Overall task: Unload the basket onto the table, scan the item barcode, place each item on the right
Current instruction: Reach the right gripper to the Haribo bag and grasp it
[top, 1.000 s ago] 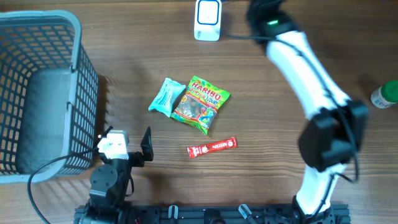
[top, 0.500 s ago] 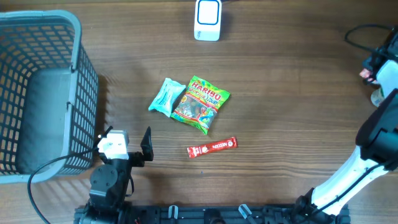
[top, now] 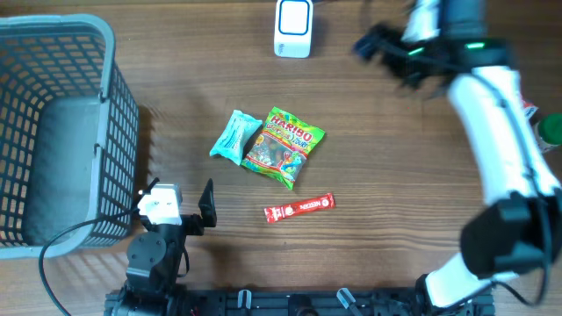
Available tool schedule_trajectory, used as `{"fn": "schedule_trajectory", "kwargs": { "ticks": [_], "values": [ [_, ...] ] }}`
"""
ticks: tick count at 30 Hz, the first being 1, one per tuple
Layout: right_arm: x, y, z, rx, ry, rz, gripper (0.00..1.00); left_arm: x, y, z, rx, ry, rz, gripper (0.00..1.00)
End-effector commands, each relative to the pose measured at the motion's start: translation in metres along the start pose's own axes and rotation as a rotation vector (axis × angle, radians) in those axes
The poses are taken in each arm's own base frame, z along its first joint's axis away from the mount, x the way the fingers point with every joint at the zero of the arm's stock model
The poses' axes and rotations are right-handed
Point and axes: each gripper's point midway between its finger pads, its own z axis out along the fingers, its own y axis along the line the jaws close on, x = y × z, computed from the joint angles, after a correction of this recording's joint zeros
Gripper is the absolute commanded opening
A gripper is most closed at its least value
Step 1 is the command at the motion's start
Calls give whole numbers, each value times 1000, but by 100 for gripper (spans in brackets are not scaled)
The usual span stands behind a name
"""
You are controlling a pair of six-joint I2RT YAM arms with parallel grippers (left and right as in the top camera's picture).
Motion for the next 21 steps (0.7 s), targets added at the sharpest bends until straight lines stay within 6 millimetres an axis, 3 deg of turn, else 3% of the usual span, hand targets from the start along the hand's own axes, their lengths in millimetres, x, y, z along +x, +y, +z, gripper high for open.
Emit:
{"fn": "schedule_trajectory", "kwargs": {
  "ticks": [1,2,5,7,10,15,16,17,18,19,20,21],
  "values": [
    [98,21,84,100,259,42,100,-1,3,0,-18,-8,13,100],
    [132,22,118,184,317,85,100,-1,3,0,-18,-8,13,100],
    [173,25,150,292,343,142,99,-1,3,0,-18,-8,13,100],
    [175,28,153,358,265,165,100,-1,3,0,-18,-8,13,100],
    [182,14,165,443,219,223,100,-1,3,0,-18,-8,13,100],
    [241,-38,199,617,401,328,99,-1,3,0,-18,-8,13,100],
    [249,-47,199,655,421,345,93,-1,3,0,-18,-8,13,100],
    [252,-51,196,677,430,349,73,-1,3,0,-18,-8,13,100],
    [249,-50,195,671,426,351,30,-1,3,0,-18,-8,13,100],
    [244,-43,192,646,428,365,12,-1,3,0,-18,-8,13,100],
    [239,-38,190,621,430,360,5,-1,3,0,-18,-8,13,100],
    [232,-29,187,583,438,341,4,-1,3,0,-18,-8,13,100]
  ]
}}
